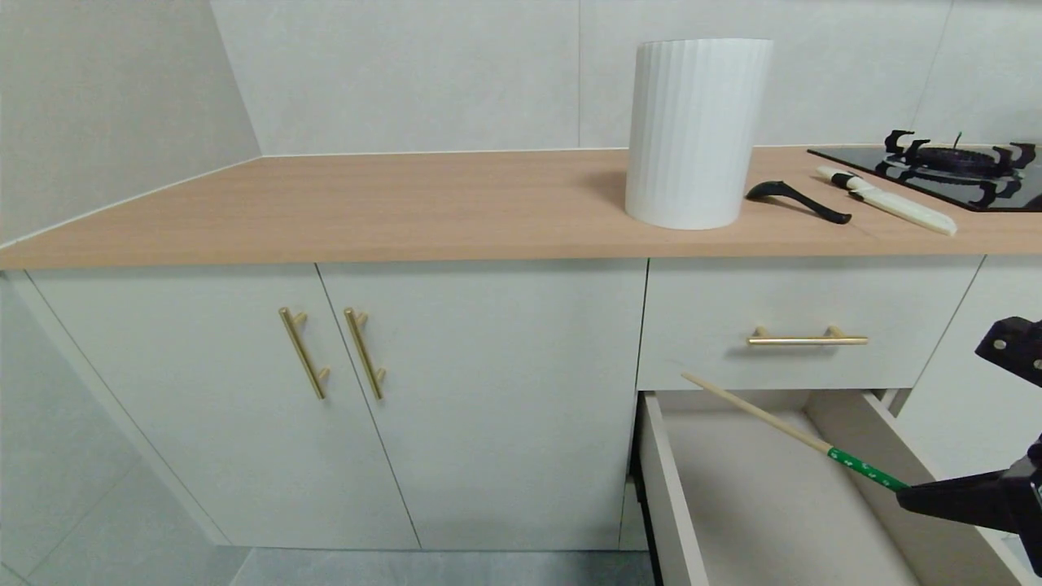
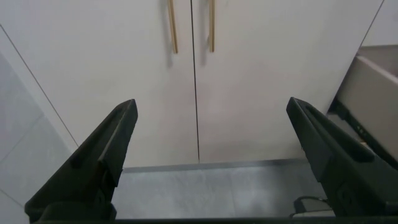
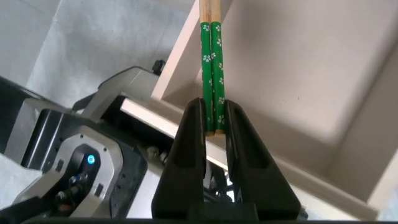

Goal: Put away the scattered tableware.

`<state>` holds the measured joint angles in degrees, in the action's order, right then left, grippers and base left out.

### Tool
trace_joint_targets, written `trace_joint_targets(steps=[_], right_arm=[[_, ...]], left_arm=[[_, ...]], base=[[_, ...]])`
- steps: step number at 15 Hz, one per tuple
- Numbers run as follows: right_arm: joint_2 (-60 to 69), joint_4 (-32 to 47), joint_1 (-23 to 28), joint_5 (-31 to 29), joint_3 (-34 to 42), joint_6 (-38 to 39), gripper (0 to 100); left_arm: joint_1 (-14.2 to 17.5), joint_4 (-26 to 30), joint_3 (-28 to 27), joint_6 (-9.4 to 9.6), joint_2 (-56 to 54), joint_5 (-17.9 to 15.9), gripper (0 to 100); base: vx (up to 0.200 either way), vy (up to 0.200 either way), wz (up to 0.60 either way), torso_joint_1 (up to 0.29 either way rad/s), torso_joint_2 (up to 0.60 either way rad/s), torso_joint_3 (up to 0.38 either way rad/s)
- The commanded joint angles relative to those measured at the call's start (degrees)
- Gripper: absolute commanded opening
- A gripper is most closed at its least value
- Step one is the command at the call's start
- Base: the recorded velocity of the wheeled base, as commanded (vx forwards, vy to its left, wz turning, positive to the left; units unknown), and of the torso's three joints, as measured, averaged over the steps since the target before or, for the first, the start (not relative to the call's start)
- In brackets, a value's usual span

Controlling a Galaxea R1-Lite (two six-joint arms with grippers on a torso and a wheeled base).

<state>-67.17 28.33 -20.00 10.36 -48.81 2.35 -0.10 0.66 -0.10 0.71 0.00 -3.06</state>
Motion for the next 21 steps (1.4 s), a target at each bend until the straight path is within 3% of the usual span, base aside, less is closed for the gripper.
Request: trace_joint_targets(steps=[1,8,12,21], right_arm=[[-0.86,-0.03,-0.03,0.01,0.12,0.02,0],[-9.65,-1.61,0.84,-0.78,0.30,0.11,0],[-19.40,-2.23,1.81,-5.70,-2.25,5.03,0],[-40.06,-18.66,1.37,-7.90,-1.81,16.46,0]], left_arm=[[0.01,-0.04,0.01,0.00,0.00,-0.02,100],[0.01,0.04,0.01,0.00,0.00,-0.02,100],[0.01,0.04,0.01,0.00,0.00,-0.02,100],[0.01,0.04,0.01,0.00,0.00,-0.02,100]], base=[[0.000,0.000,0.00,-0.036,0.14,0.095],[0.000,0.000,0.00,-0.003,0.01,0.007],[0.000,0.000,0.00,0.000,0.00,0.000],[0.000,0.000,0.00,0.000,0.00,0.000]])
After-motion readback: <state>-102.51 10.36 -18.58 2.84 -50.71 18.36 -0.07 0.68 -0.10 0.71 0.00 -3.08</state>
